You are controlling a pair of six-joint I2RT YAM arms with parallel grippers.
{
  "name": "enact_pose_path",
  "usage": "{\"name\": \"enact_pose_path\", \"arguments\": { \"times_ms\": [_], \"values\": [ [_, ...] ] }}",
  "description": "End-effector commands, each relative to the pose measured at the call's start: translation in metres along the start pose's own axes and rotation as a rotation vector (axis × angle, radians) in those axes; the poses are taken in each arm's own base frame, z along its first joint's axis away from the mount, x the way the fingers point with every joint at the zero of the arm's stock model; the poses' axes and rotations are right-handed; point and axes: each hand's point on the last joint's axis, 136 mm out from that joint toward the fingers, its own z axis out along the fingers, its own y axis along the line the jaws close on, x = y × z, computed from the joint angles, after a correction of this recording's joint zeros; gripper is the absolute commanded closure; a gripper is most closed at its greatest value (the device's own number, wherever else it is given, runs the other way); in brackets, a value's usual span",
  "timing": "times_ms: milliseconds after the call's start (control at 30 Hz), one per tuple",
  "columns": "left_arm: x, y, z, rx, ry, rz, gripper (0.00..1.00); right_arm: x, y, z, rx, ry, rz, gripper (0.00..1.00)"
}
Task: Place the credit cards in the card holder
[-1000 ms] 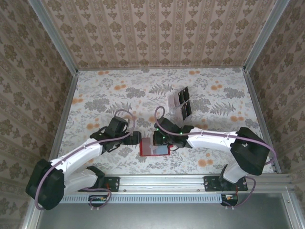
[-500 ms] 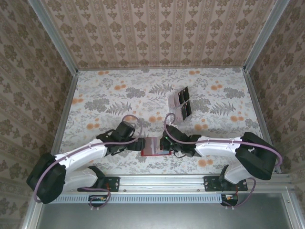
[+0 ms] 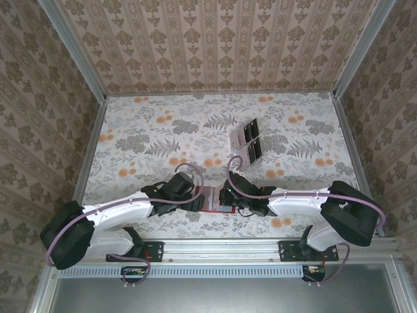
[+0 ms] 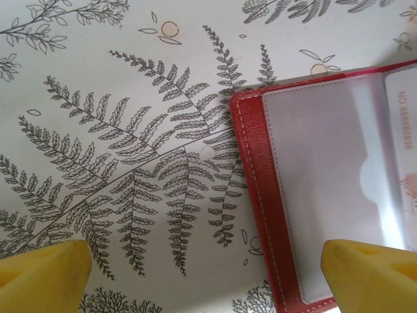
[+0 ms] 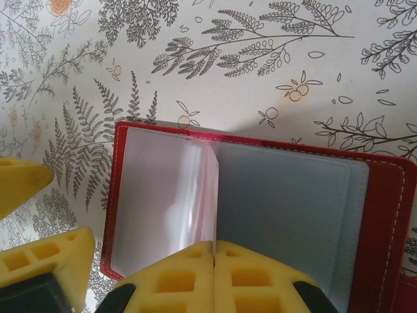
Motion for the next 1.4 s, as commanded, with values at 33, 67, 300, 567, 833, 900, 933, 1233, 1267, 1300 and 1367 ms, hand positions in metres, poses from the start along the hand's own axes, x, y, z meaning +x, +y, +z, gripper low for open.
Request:
{"name": "enact_pose_path", "arguments": {
  "times_ms": [33,67,300,567,833,900,933,1233,1267,1300,1367],
  "values": [
    [-0.010,0.000,0.003,-0.027,-0.041,-0.010,0.00,-0.001,-0.012,-0.001,0.035,-0.019,0.014,1.00],
    [-0.010,0.001,0.005,-0.035,-0.041,-0.007,0.00,-0.001,-0.012,-0.001,0.035,-0.019,0.014,1.00],
    [-0.011,0.003,0.013,-0.059,-0.039,0.025,0.00,-0.002,-0.014,0.000,0.042,-0.019,0.021,1.00],
    [-0.001,0.015,0.019,-0.137,0.025,0.040,0.00,-0.002,-0.014,-0.001,0.028,-0.013,0.032,1.00],
    [0.004,0.023,0.011,-0.163,0.018,0.012,0.00,-0.010,-0.010,-0.007,-0.025,-0.018,0.036,1.00],
    [-0.003,0.019,0.004,-0.144,-0.009,0.012,0.00,-0.010,-0.010,-0.007,-0.030,-0.011,0.036,1.00],
    [-0.008,0.017,0.001,-0.135,-0.022,0.012,0.00,-0.010,-0.010,-0.007,-0.031,-0.009,0.035,1.00],
    [-0.039,-0.017,-0.011,0.004,-0.107,0.015,0.00,-0.011,-0.005,-0.006,-0.054,-0.006,0.045,1.00],
    [-0.039,-0.020,-0.009,0.014,-0.102,0.016,0.00,-0.011,-0.005,-0.006,-0.055,-0.004,0.048,1.00],
    [-0.039,-0.023,-0.006,0.018,-0.095,0.021,0.00,-0.011,-0.004,-0.006,-0.057,-0.005,0.049,1.00],
    [-0.039,-0.025,-0.001,0.017,-0.081,0.032,0.00,-0.011,-0.004,-0.005,-0.056,-0.003,0.051,1.00]
  ]
}}
